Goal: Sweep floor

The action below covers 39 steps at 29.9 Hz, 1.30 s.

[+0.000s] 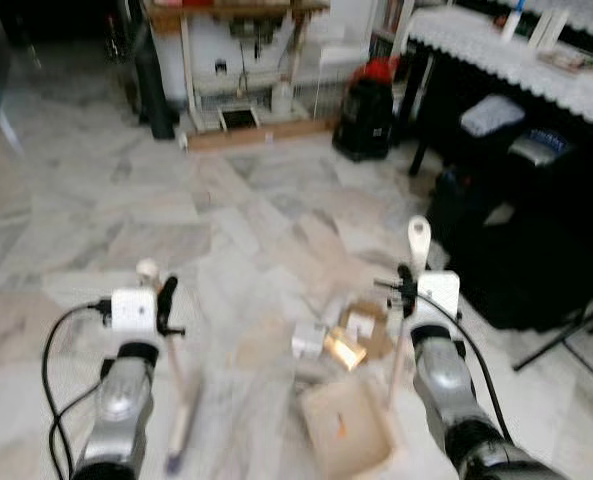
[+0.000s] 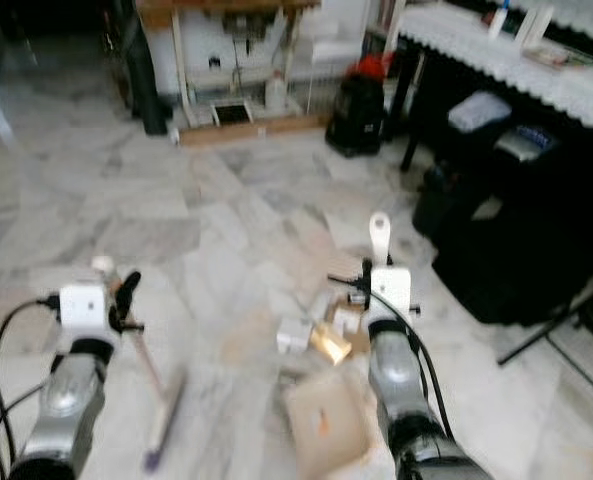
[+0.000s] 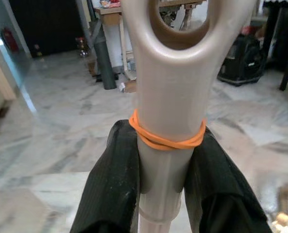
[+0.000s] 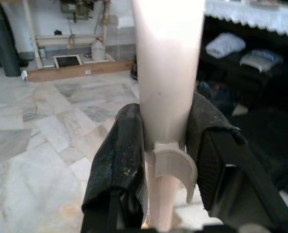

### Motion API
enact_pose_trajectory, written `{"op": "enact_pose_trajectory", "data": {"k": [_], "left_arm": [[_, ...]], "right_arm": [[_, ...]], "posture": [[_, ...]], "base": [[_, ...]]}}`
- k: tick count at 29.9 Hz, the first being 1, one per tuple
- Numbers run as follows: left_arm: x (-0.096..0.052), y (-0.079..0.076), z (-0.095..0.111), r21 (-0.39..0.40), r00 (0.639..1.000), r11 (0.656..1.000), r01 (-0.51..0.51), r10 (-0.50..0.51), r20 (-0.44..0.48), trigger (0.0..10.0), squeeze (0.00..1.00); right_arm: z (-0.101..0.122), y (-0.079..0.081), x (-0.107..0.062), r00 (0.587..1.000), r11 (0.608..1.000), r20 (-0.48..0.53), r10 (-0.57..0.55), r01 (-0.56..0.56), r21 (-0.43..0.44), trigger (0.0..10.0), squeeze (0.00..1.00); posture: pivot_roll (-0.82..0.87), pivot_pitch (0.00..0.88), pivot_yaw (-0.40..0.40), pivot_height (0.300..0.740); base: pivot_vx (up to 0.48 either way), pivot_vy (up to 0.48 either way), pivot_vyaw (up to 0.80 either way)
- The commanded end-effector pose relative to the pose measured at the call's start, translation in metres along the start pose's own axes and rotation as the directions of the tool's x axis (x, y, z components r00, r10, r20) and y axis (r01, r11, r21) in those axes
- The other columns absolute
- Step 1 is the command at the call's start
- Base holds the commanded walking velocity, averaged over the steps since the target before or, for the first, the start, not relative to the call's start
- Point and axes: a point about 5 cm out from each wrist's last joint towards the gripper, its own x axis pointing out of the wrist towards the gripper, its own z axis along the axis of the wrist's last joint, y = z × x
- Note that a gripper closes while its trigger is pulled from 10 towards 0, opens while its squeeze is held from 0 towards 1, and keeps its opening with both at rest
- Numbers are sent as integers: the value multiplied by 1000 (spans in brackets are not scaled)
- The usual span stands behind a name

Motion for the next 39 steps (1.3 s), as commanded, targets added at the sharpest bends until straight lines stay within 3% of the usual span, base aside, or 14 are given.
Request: {"op": "enact_pose_trajectory", "data": {"k": [1, 11, 24, 39], "left_arm": [[4, -8, 6, -16, 999, 1000, 22, -21, 32, 10000, 0], [3, -12, 8, -26, 998, 998, 50, -48, 45, 10000, 0], [4, -13, 8, -14, 998, 998, 55, -55, 41, 10000, 0], [4, -14, 7, -10, 998, 999, 53, -52, 38, 10000, 0]], "right_arm": [[7, -3, 4, 999, 1000, 28, -18, 18, 8, 10000, 0], [6, -3, 4, 999, 1000, 24, -24, 23, 11, 10000, 0], [5, -4, 4, 1000, 1000, 16, -21, 21, 13, 10000, 0], [7, -3, 5, 999, 1000, 31, -11, 11, -4, 10000, 0]], "posture": [[91, 0, -36, 740], [91, 0, -34, 740], [92, 0, -37, 740], [89, 0, -39, 740]], "base": [[0, 0, 0], [0, 0, 0], [0, 0, -756], [177, 0, 0]]}}
